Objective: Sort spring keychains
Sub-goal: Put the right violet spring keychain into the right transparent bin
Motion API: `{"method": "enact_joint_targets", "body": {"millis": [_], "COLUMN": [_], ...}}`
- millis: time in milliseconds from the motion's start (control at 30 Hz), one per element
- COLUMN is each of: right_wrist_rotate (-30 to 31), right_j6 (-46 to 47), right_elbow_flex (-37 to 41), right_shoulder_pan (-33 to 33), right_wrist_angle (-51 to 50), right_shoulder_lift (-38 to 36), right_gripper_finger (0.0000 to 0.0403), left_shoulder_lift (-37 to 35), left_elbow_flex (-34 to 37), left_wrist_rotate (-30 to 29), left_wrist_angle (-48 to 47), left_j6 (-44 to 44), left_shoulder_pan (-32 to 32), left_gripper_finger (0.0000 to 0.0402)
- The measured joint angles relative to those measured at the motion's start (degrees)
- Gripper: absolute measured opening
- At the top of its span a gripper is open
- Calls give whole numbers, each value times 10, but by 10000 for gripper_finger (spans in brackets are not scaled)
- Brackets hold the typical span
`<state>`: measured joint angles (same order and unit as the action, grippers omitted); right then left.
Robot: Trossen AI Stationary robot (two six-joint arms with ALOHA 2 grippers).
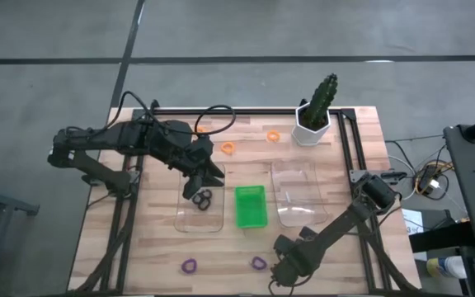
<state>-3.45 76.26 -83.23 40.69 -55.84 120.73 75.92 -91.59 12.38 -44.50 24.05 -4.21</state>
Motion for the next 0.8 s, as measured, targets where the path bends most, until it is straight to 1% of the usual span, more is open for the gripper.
{"method": "enact_joint_targets", "body": {"millis": [133, 167, 300, 400, 467, 667, 800], "right_wrist_rotate": [-7, -7, -9, -7, 0, 30, 72], "right_j6": [-5, -5, 0, 0, 0, 2, -2], "right_elbow_flex": [0, 0, -7, -33, -51, -129, -209], "right_shoulder_pan": [-1, -1, -1, 0, 1, -2, -9], "right_wrist_angle": [11, 12, 13, 29, 15, 1, -69], "right_shoulder_lift": [0, 0, -8, -15, -33, -50, -68], "right_gripper_finger": [28, 22, 13, 11, 10, 9, 9], "left_shoulder_lift": [0, 0, 0, 0, 0, 0, 0], "left_elbow_flex": [-2, -2, -2, -2, -2, -2, -2], "left_wrist_rotate": [0, 0, 0, 0, -3, -9, -10], "left_wrist_angle": [0, 0, 0, 0, 0, 2, 3], "left_j6": [0, 0, 0, -4, -9, -15, -13], "left_shoulder_pan": [0, 0, 0, 0, 0, 0, 0], "left_gripper_finger": [138, 138, 138, 138, 138, 138, 138]}}
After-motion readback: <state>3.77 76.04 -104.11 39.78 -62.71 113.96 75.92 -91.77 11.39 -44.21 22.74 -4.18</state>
